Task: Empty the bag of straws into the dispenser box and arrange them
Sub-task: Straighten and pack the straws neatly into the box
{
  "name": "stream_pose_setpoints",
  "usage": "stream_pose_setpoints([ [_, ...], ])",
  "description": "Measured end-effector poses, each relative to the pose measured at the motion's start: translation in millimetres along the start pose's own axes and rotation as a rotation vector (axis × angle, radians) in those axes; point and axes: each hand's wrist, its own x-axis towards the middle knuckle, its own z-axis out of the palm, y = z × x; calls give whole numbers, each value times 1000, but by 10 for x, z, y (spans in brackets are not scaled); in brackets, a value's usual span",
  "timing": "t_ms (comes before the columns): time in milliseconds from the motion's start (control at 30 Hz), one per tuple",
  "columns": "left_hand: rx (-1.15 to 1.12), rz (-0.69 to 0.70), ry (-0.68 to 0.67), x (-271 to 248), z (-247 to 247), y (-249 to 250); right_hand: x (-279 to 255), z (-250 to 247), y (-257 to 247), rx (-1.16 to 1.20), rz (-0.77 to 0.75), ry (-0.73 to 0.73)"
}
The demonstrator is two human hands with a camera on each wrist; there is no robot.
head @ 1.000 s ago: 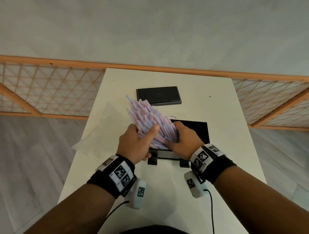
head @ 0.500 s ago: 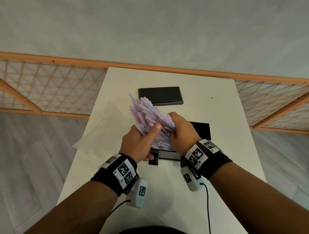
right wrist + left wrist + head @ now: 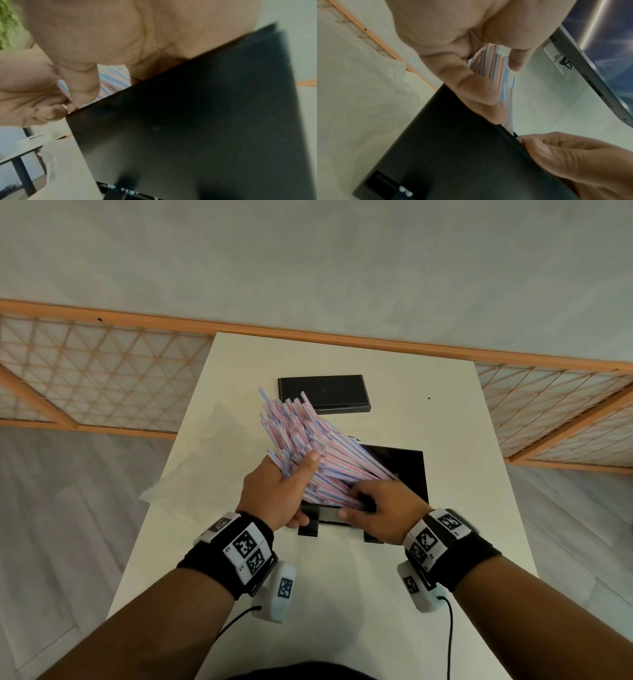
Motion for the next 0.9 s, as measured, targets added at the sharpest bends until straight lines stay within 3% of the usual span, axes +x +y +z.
stream_pose_setpoints([
  [267,59,32,3,-7,33,-40,135,20,-65,-75,15,-199],
  [433,-42,34,14,45,88,-59,161,21,-104,-8,-27,-122],
  [600,-158,58,55,63,50,-98,123,-48,-116,71,-157,72],
  [800,-28,28,130,0,-152,-131,50,-33,-12,-85,50,-9],
  [900,-3,-53,134,55,-205,-136,42,-76,-18,-132,147,64],
])
